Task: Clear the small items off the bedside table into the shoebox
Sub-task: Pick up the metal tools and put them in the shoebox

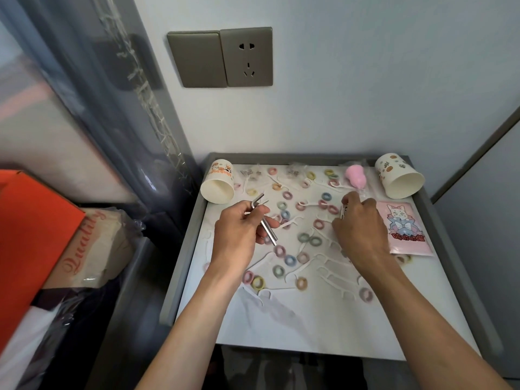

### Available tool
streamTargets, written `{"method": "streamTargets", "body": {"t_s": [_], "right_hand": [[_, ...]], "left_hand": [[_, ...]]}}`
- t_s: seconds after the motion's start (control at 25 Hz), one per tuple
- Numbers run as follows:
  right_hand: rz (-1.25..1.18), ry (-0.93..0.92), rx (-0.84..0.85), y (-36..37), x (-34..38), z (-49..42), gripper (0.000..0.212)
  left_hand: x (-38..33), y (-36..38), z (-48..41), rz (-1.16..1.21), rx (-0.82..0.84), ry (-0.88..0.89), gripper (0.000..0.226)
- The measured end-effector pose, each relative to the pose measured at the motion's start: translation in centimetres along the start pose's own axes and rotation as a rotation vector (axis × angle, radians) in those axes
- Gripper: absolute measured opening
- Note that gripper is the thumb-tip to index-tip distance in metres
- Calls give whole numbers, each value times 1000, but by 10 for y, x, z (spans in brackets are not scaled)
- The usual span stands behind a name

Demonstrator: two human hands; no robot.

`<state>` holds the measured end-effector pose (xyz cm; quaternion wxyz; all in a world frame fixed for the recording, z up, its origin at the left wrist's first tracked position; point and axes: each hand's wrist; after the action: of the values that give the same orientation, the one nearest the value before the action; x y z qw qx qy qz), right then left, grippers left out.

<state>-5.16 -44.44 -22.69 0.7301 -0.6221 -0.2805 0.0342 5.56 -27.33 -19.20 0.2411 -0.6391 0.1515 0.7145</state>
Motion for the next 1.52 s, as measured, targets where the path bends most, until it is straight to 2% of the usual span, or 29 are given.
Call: {"method": "streamTargets", "body": {"t_s": [0.08, 0.16, 0.2, 0.28, 0.36, 0.48, 0.56, 0.6, 0.64, 0.72, 0.8, 0.88, 1.12, 1.2, 1.36, 1.52], "right_hand": [[-46, -4, -59, -5, 3, 2, 40], [-231, -37, -62, -10, 11, 10, 44], [-411, -38, 11, -14, 18, 16, 42], [-842, 29, 284, -21, 37, 33, 25], [-1171, 117, 562, -22, 48, 45, 8], [-1502, 338, 901, -22, 57, 54, 11], [-1616, 455, 963, -22, 59, 56, 12], [-1572, 421, 919, -23, 59, 58, 12], [-1436, 311, 821, -22, 58, 59, 12], [-1125, 13, 642, -22, 58, 64, 16], [-1046, -155, 643, -23, 62, 75, 22], [-1090, -181, 659, -25, 66, 87, 20], [-1004, -320, 486, -47, 97, 135, 17], [-907, -391, 465, -59, 108, 147, 15], [-681, -526, 463, -87, 128, 171, 14], [-587, -670, 434, -110, 153, 198, 14]], "left_hand": [[-1, -1, 2, 0, 17, 6, 16], [-3, -3, 3, 20, 24, 18, 18], [-4, -4, 3, 32, 23, 26, 19], [-5, -5, 4, 46, 17, 45, 20], [-6, -5, 5, 71, 19, 51, 20], [-8, -8, 8, 145, 12, 43, 18], [-9, -11, 9, 182, 14, 40, 18], [-10, -13, 10, 199, 20, 37, 18], [-12, -14, 11, 213, 25, 36, 18], [-15, -18, 15, 229, 23, 46, 19], [-20, -25, 21, 233, -8, 68, 18], [-24, -31, 28, 234, -29, 82, 17], [-49, -71, 66, 173, -62, 138, 16], [-61, -92, 78, 128, -63, 182, 13], [-90, -145, 101, -168, -82, 254, 15], [-111, -185, 124, -204, -65, 208, 15]]}}
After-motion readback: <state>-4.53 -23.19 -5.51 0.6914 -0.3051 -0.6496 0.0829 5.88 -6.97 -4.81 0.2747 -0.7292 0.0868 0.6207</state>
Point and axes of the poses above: each hand's wrist, its own z-axis away from the middle knuckle, its own y-axis out of the palm, x = y × z, and after that the axes turned 4 degrees about y, right-handed
